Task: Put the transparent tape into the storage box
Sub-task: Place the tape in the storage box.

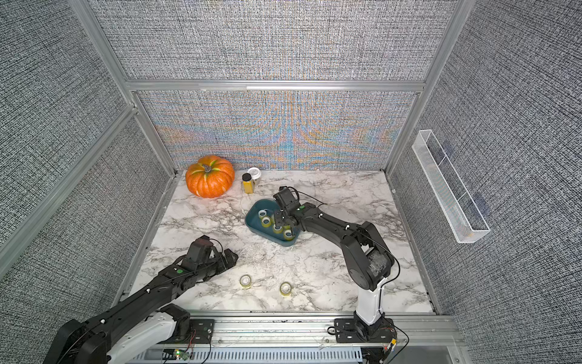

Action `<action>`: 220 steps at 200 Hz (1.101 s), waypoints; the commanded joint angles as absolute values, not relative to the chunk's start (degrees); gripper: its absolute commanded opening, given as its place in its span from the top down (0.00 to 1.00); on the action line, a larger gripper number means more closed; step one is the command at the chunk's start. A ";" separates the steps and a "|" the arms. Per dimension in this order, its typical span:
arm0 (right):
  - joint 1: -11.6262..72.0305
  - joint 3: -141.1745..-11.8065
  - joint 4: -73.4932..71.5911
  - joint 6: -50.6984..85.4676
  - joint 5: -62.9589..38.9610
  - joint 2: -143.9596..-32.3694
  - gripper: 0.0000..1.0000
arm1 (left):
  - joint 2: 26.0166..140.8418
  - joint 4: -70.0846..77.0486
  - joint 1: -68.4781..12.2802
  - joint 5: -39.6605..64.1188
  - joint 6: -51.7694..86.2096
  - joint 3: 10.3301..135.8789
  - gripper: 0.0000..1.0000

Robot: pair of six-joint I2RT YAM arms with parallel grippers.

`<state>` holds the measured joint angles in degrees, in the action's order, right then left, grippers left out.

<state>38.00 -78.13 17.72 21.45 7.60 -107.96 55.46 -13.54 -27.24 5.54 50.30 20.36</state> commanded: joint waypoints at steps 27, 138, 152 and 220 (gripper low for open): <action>37.64 -81.45 14.52 19.77 2.02 -112.89 0.94 | 59.14 -12.31 -27.41 5.81 50.71 21.88 0.00; 37.56 -80.38 16.22 18.46 3.05 -110.28 0.40 | 57.75 -15.68 -28.03 2.37 51.16 23.90 0.01; 37.62 -78.77 16.56 18.46 3.09 -107.15 0.39 | 58.31 -15.95 -28.64 2.38 51.15 24.50 0.01; 44.80 -56.78 11.79 23.51 4.22 -87.01 0.39 | 57.90 -12.91 -31.31 3.30 53.53 26.58 0.02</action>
<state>42.74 -62.98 14.52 20.25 3.18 -91.98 57.71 -14.66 -30.85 3.40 52.80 25.58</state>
